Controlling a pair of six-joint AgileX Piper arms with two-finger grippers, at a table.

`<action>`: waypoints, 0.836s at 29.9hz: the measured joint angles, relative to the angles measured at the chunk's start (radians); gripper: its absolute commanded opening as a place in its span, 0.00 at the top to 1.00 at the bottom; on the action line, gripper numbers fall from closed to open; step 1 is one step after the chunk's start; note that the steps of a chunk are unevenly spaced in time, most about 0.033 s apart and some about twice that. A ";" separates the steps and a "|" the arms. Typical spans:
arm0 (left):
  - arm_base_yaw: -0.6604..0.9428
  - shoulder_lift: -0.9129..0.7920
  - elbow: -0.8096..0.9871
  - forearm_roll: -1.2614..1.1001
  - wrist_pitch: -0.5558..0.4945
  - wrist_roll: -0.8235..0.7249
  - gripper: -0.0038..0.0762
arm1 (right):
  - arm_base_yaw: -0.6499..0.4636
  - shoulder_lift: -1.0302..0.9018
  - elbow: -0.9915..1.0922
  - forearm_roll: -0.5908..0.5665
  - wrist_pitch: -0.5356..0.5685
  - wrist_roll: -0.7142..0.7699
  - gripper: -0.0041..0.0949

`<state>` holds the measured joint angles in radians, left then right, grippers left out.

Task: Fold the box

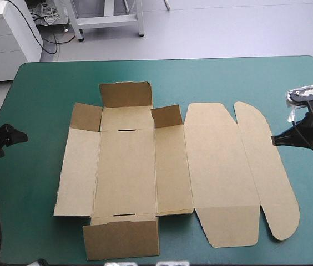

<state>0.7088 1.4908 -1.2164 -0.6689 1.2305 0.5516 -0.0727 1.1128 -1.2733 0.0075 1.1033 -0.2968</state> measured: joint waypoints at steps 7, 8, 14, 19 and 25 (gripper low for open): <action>-0.105 0.021 0.126 0.018 -0.016 -0.010 0.16 | 0.000 0.000 0.001 0.000 -0.016 0.000 0.98; -0.128 0.021 0.140 0.022 -0.017 -0.010 0.16 | 0.000 0.000 0.001 0.000 -0.017 0.000 0.98; -0.251 0.021 0.210 0.057 -0.018 -0.010 0.16 | 0.000 0.000 0.001 0.000 -0.019 0.000 0.98; -0.282 0.021 0.288 0.104 -0.023 -0.010 0.16 | 0.000 0.000 0.001 0.000 -0.016 0.000 0.98; -0.284 0.012 0.381 0.109 -0.034 0.031 0.16 | 0.000 0.000 0.001 0.001 -0.007 -0.001 0.98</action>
<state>0.4252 1.5029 -0.8353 -0.5595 1.1966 0.5823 -0.0727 1.1128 -1.2725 0.0088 1.0964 -0.2977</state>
